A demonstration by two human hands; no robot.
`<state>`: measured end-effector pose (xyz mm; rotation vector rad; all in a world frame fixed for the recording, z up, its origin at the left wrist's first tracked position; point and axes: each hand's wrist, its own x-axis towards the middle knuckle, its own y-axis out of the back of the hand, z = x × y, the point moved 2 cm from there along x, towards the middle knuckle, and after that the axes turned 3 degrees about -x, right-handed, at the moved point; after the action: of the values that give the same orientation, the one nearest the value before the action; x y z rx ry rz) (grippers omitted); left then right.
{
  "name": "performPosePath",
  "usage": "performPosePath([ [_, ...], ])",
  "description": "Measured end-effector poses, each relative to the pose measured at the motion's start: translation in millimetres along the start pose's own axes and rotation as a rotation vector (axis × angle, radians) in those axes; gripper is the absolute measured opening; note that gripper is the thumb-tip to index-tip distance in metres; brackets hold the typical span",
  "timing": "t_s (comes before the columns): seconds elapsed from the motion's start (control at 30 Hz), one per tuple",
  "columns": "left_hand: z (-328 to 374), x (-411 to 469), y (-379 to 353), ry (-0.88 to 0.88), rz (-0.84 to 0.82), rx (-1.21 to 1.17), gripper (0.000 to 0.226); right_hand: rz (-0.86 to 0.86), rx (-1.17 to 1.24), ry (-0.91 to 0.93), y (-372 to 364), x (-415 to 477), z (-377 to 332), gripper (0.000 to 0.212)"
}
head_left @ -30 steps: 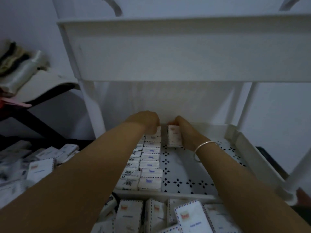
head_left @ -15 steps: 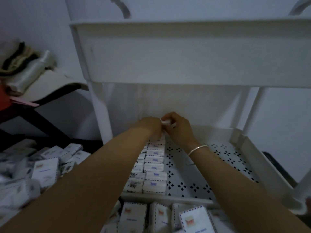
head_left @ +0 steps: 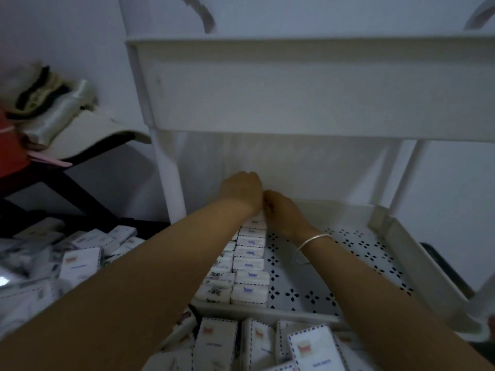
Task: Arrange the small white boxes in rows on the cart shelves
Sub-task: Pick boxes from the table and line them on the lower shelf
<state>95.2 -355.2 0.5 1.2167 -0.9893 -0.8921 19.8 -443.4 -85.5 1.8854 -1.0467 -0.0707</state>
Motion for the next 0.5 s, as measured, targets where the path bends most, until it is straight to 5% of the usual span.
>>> performPosePath([
  [0.2,22.5,-31.3,36.7,-0.104,-0.097,0.063,0.026,-0.025,-0.219,0.057,7.0,1.9,-2.7,0.022],
  [0.5,-6.4,-127.5,68.0,-0.333,-0.216,-0.032,0.027,-0.018,-0.203,0.042,63.5,-53.5,-54.8,0.029],
])
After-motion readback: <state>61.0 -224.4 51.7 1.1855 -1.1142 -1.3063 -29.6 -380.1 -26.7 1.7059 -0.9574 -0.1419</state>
